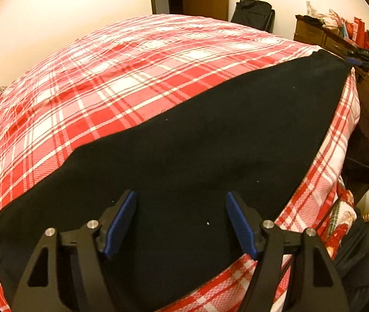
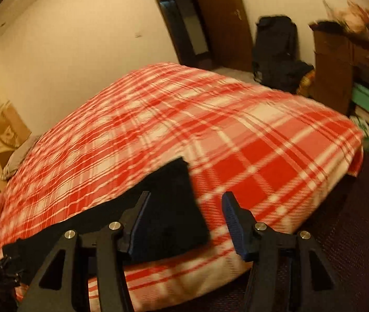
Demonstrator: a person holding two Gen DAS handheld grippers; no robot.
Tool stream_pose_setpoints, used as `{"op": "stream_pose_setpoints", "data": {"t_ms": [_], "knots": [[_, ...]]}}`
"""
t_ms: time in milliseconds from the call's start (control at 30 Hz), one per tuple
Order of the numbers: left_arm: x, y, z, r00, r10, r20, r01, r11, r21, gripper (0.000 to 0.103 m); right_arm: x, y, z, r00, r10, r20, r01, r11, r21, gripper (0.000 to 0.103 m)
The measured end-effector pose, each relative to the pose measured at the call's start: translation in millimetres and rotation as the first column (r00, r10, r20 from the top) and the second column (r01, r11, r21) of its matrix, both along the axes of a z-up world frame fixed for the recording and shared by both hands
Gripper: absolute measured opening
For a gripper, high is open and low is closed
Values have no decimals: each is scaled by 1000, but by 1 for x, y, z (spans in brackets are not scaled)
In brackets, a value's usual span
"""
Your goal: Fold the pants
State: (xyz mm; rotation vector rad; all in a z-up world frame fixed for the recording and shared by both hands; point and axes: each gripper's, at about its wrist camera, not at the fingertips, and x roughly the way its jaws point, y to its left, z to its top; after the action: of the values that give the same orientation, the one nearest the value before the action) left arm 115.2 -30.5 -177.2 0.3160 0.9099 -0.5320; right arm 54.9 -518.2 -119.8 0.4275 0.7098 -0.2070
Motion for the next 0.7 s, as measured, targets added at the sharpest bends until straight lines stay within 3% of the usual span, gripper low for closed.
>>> {"op": "stream_pose_setpoints", "data": {"t_ms": [333,467,533,600,700], "knots": [[3,-5,-5,1000,2,-11,-2,1000,18,78,27,7,-9,993,116,-15,-115,992,47,53],[3,-5,-5,1000,4,-11,-4,1000,14,80,52,11,-17,986,136,-97,-134,991,29,53],[3,-6,-5,1000,2,-10,-2,1000,15,80,59,8,-20,985,151,-85,-146,988,59,53],[3,-6,-5,1000,2,-10,-2,1000,13,80,63,6,-21,983,168,-79,-162,983,81,47],[2,-5,-5,1000,6,-12,-6,1000,6,80,64,0,-27,984,149,-95,-140,986,89,23]]}}
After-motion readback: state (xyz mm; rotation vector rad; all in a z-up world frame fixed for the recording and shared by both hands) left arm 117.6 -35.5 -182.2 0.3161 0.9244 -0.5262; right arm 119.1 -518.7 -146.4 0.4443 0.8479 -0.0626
